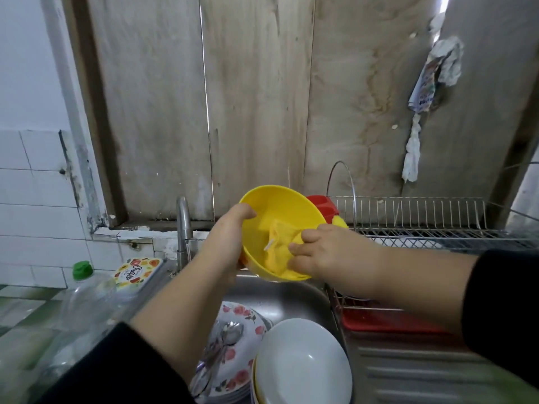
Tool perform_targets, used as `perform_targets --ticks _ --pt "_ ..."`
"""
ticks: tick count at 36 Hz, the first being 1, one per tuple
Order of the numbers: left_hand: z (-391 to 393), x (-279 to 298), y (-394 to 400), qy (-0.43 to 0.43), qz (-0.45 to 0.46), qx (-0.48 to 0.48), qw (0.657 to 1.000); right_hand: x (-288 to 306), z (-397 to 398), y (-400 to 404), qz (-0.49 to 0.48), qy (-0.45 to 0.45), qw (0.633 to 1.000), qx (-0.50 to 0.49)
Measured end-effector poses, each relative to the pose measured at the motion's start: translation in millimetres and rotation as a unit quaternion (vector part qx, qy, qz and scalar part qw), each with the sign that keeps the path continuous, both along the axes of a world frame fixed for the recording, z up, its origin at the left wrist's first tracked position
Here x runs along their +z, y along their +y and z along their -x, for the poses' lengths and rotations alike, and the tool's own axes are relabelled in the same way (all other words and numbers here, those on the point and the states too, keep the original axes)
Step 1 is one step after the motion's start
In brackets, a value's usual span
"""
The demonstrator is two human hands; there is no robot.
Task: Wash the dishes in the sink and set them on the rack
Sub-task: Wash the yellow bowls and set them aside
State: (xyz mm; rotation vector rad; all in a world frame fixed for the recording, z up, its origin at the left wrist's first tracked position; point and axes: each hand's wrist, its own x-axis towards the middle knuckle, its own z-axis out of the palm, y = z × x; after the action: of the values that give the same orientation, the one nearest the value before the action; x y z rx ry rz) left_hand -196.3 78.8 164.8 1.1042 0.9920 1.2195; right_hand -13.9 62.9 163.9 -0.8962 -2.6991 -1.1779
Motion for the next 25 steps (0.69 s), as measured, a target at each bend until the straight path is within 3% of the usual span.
perform_targets --ticks 3,5,8,11,14,16,18,22,24,25 --pt "-24 -16 -8 -0.091 -0.09 0.12 0.984 -11 37 -10 0.117 0.141 0.975 -0.124" --pt "-29 -28 -18 -0.092 -0.125 0.1 0.983 -16 40 -12 0.158 0.173 0.965 -0.117" --pt "-10 -19 -17 -0.074 -0.056 -0.033 0.995 -7 18 -10 0.151 0.126 0.979 -0.054" --pt "10 3 -8 -0.038 0.016 -0.108 0.993 10 -3 6 0.042 0.002 0.999 0.02" --pt "-4 3 -4 -0.064 -0.001 0.007 0.998 11 20 -1 0.105 0.041 0.993 -0.043" --pt "-21 -8 -8 -0.101 -0.052 0.08 0.99 4 44 -7 0.13 0.142 0.976 -0.102" --pt "-25 -19 -14 -0.119 -0.083 0.072 0.987 -3 43 -5 0.138 0.179 0.968 -0.106" --pt "7 -13 -9 -0.076 -0.023 -0.085 0.993 7 11 -2 0.092 0.065 0.994 -0.012" --pt "17 -4 -4 -0.057 0.009 -0.082 0.995 7 -1 3 0.005 -0.029 1.0 0.009" --pt "16 -1 -4 -0.056 0.01 -0.056 0.997 7 0 3 0.014 -0.039 0.999 0.004"
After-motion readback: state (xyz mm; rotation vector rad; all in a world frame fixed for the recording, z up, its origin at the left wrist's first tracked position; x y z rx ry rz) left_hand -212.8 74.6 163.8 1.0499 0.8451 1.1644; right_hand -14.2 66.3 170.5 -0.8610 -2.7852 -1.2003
